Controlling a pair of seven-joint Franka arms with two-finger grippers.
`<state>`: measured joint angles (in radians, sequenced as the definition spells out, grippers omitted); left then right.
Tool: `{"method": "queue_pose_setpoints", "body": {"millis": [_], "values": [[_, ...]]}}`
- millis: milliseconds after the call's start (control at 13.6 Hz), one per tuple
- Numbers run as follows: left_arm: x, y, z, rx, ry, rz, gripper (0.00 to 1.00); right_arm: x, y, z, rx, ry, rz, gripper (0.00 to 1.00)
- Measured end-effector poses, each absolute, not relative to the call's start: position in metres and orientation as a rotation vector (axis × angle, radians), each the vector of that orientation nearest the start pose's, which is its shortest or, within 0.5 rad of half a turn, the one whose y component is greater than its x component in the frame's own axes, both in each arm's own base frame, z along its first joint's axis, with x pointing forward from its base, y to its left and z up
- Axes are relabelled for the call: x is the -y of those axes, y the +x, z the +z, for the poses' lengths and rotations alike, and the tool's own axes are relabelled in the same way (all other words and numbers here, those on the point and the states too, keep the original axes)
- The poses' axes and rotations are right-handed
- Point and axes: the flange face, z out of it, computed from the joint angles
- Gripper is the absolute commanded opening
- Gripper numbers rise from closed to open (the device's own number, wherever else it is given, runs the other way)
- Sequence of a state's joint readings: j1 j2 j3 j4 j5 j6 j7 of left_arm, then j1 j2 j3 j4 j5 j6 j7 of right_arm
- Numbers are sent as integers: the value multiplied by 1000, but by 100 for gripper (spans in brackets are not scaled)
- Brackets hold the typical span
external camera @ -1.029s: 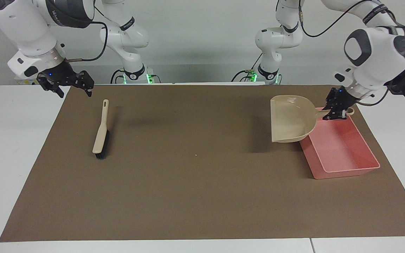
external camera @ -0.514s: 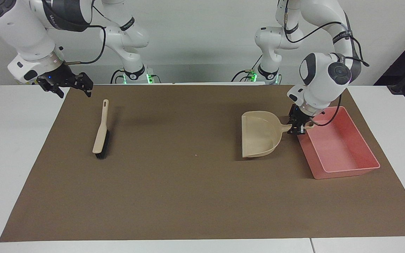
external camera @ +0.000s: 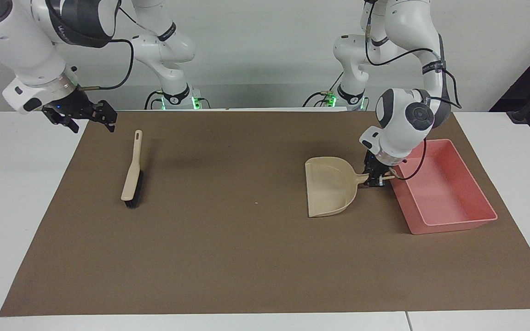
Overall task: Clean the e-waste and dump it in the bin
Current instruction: 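Lower the dustpan beside the bin with the left gripper while the right gripper withdraws, then open the left gripper and release the dustpan handle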
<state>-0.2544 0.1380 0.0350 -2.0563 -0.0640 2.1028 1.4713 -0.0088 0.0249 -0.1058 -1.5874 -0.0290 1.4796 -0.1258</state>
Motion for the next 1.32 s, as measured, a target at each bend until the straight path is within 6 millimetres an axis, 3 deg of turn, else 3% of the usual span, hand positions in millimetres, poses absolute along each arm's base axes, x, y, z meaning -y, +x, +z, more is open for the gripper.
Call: {"method": "queue_pose_setpoints", "body": {"millis": [147,220,294,441,661,808,955,1323], "values": [[125,546,359,-2375,-2186,61,1,68,546,601,8,-3152,196,99],[124,544,356,-2372,-2184,54,6,70,545,607,4,-3154,180,99],[123,542,354,-2370,-2184,52,21,70,543,611,2,-3154,169,99],[124,540,354,-2368,-2181,43,62,69,542,614,-2,-3155,160,99],[126,539,358,-2355,-2189,34,89,67,542,614,-35,-3156,161,99],[126,540,365,-2313,-2223,18,97,69,542,613,-49,-3156,163,99],[125,537,384,-2206,-2324,4,98,72,541,613,-62,-3155,162,99],[101,517,438,-1702,-2728,31,98,77,542,614,-75,-3157,146,99]]}}
